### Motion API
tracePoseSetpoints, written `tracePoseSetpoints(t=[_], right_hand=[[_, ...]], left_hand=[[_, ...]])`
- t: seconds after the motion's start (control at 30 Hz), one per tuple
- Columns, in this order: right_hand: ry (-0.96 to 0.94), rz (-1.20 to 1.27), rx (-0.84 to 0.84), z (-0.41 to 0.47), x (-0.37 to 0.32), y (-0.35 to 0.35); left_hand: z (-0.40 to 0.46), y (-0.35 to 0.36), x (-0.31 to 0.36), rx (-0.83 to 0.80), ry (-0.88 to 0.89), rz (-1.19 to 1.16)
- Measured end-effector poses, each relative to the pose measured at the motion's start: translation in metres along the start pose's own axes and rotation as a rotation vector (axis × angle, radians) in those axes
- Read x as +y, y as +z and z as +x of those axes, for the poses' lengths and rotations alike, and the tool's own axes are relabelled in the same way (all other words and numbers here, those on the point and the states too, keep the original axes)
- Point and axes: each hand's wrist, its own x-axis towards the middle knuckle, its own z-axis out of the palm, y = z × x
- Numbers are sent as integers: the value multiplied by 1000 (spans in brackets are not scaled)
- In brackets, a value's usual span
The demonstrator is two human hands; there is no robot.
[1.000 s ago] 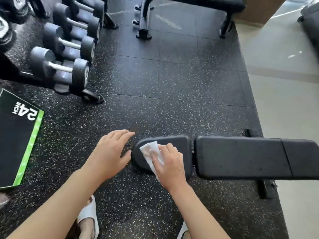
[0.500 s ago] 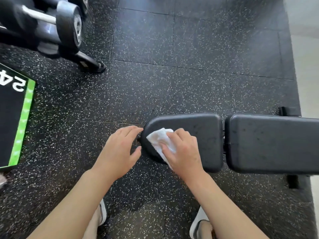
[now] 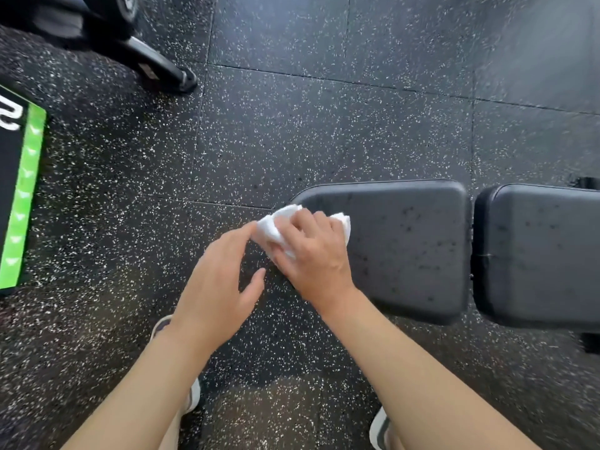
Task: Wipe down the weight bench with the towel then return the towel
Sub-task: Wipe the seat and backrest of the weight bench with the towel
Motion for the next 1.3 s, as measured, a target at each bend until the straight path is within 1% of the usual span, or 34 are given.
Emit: tracePoseSetpoints(t=[0.07,0.13,0.2,0.27,0.37,0.43,0.5,0.57,0.63,0.77,0.87,0.93,1.0,1.03,1.07,1.13,1.2,1.3], right_hand=[[-146,26,-96,-34,-3,-6],[-268,18,-174,-62,9,-19],[-310,-13,-194,-74,31,-33],[-251,-22,-183,-72,54,-44],[-35,-49,-65,-37,78,-46],[67,-84,18,0,77,-36],[113,-113,65,35,62,-18],[116,-111,85,58,40,1],[85,-86,81,61,18,13],[-18,2,45,13,5,2],[-95,5,-20,-28,38,-25],[-61,-52,-2,-35,73,-40],[12,-106,26,-26,99,-44],[44,-112,44,-17,107,-43],[74,-114,69,-9,109,-41],[141,-111,117,8,103,-31],[202,-112,160,26,91,-20],[252,-128,210,52,78,-6]], left_hand=[[-1,2,2,-15,6,5],[1,2,5,-18,16,21],[5,2,8,-2,20,19],[12,2,13,2,11,-2],[22,5,17,15,20,-22],[27,7,18,23,20,-35],[29,8,18,47,13,-40],[27,8,15,77,-9,-35],[24,6,11,106,-30,-31],[19,7,9,147,-53,-34],[26,19,24,127,3,-18],[40,29,36,121,51,-10],[59,39,45,158,72,-10],[70,45,48,191,56,-29],[79,52,50,228,3,-81],[93,66,55,316,-178,-227],[97,81,55,407,-321,-245],[100,95,51,464,-336,-180]])
